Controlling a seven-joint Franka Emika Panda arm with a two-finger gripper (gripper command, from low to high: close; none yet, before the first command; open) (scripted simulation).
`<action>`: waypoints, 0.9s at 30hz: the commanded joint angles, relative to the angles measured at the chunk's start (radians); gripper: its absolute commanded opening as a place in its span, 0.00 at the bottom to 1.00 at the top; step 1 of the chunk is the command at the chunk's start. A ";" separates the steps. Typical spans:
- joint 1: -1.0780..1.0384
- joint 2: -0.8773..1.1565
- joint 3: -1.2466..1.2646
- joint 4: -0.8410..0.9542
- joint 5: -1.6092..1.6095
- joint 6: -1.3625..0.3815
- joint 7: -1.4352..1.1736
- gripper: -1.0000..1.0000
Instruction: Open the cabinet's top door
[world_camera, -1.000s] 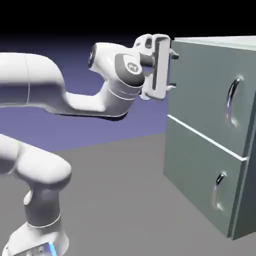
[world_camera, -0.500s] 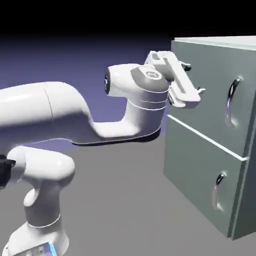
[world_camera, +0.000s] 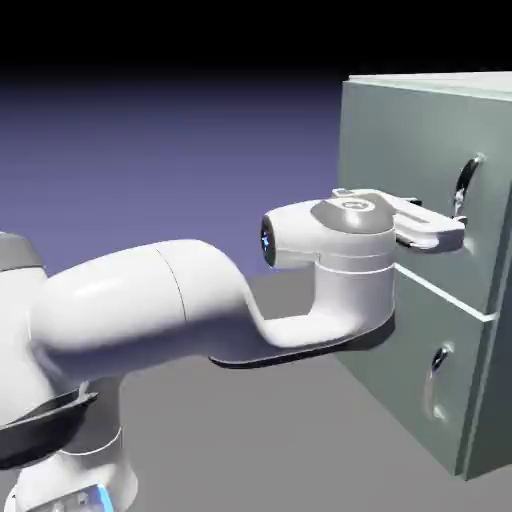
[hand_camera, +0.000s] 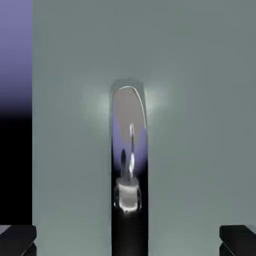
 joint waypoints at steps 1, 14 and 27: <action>0.036 0.005 -0.016 0.029 -0.002 -0.005 -0.002 0.50; -0.274 0.002 0.196 -0.314 0.084 -0.277 0.047 0.00; -0.637 -0.124 0.640 -0.733 0.447 -0.652 0.029 0.00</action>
